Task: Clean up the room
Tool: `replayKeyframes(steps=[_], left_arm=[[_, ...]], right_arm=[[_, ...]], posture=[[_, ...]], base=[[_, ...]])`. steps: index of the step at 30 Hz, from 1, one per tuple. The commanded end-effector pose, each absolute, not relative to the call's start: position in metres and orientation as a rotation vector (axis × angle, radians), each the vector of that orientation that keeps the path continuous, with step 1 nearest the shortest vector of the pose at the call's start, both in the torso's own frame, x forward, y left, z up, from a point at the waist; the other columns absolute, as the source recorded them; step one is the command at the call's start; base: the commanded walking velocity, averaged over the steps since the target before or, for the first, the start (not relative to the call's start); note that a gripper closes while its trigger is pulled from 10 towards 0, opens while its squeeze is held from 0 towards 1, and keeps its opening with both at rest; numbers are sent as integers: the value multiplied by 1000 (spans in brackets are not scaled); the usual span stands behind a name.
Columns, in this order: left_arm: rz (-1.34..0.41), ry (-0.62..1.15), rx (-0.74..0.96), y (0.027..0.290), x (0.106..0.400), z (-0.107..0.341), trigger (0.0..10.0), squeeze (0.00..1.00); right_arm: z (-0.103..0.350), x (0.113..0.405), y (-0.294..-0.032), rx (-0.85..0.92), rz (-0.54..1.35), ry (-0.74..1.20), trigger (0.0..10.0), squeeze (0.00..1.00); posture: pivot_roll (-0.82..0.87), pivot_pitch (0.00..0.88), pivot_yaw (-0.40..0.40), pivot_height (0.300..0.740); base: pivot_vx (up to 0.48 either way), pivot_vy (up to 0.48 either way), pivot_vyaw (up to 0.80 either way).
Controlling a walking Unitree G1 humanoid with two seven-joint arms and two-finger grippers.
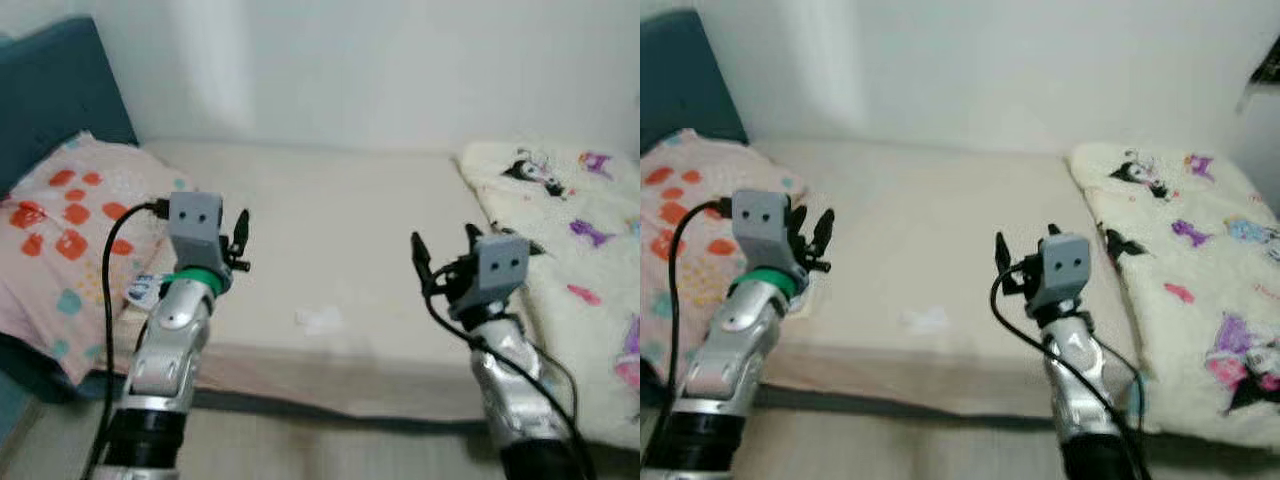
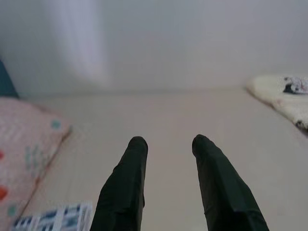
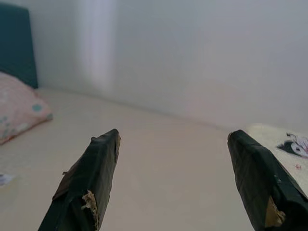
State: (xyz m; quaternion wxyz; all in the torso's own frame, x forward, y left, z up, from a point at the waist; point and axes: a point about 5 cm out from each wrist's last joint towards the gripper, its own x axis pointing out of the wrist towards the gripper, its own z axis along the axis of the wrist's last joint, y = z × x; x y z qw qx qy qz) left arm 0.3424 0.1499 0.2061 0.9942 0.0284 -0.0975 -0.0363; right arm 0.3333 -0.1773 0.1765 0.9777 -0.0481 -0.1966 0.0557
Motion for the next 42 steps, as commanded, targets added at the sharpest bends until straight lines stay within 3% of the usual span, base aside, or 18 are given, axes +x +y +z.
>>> replayKeyframes(steps=[1, 16, 25, 42], left_arm=[[-81, -205, 62, 149, 343, 208, 10000, 0], [-85, -198, 62, 147, 343, 207, 10000, 0], [-97, -198, 56, 146, 342, 206, 10000, 0], [-98, -212, 63, 145, 342, 207, 10000, 0]], right_arm=[[178, 334, -181, -101, 100, -403, 10000, 0], [178, 333, -181, -104, 99, -404, 10000, 0], [179, 333, -178, -95, 108, -403, 10000, 0], [174, 335, -176, -134, 108, -371, 10000, 0]], posture=[[-129, 49, 74, 740], [-132, 51, 74, 740], [-134, 55, 76, 740], [-134, 58, 78, 740]], base=[[0, -480, 0], [0, -446, 0], [0, 0, 0], [427, 0, 72]])
